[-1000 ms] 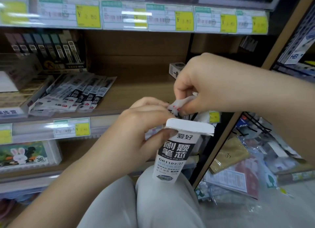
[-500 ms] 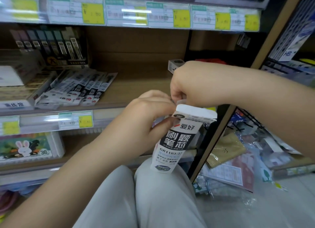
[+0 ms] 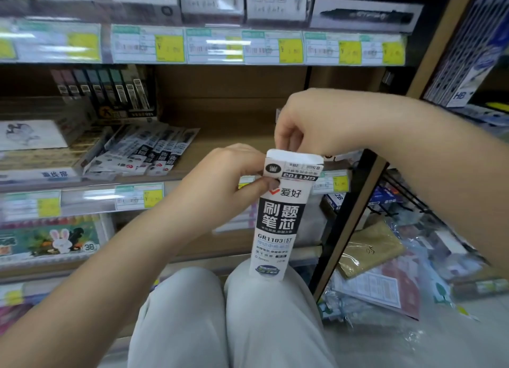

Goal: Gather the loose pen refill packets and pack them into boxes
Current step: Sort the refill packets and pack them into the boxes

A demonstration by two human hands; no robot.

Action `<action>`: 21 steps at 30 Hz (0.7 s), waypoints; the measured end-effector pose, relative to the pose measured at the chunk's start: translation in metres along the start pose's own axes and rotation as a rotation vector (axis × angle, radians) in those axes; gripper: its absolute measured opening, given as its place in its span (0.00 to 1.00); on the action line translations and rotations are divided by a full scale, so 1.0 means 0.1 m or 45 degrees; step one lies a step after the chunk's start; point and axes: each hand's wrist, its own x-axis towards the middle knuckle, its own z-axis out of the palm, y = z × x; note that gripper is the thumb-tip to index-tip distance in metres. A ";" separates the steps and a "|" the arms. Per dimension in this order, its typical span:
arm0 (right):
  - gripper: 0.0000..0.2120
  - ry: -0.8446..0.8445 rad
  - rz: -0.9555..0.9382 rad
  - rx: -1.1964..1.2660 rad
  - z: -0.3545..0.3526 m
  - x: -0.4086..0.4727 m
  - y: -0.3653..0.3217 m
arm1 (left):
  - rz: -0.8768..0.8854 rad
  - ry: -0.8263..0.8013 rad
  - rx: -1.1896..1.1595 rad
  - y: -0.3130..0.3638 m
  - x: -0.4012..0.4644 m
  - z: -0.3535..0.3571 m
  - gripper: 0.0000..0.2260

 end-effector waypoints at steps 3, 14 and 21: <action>0.07 0.062 -0.019 -0.165 0.04 0.02 -0.03 | 0.020 0.010 0.009 0.00 0.00 0.01 0.14; 0.14 -0.056 -0.048 -0.399 0.18 0.16 -0.05 | 0.013 -0.009 0.053 0.01 0.01 0.07 0.18; 0.03 0.145 0.026 -0.001 0.20 0.10 0.10 | -0.035 0.055 0.059 -0.08 0.04 0.02 0.09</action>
